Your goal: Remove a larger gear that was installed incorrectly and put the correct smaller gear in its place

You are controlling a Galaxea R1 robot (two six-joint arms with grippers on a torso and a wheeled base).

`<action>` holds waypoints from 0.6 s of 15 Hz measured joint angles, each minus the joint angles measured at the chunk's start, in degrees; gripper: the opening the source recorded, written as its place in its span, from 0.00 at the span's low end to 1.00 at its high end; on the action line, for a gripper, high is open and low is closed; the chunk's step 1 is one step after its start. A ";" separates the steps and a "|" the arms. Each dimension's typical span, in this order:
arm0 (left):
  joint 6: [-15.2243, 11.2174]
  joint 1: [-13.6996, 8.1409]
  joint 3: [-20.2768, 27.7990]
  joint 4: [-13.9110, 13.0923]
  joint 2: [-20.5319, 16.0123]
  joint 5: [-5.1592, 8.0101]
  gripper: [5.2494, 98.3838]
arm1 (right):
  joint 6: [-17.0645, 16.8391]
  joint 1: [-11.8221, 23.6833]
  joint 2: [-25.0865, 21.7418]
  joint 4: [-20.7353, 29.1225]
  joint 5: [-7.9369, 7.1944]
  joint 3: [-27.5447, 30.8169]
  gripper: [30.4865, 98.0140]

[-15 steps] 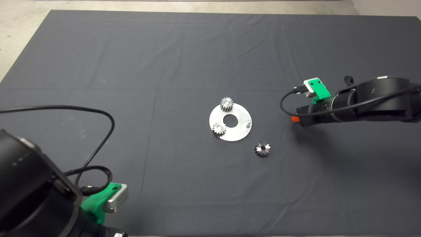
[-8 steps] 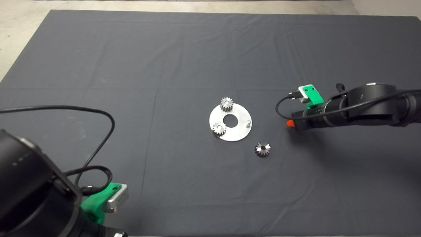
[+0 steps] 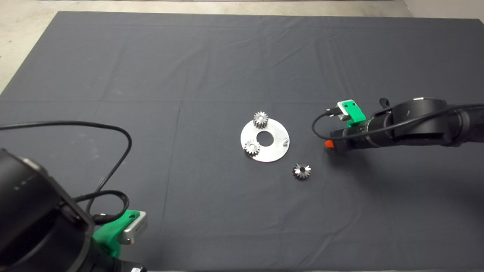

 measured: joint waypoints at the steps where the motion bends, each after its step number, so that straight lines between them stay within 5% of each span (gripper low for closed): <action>1: 0.00 0.00 0.00 0.00 0.00 0.00 1.00 | 0.00 0.00 0.00 0.00 -0.02 0.00 0.27; 9: 0.00 0.00 0.00 0.00 0.00 0.00 1.00 | 0.00 0.00 -0.09 0.02 0.00 0.02 0.30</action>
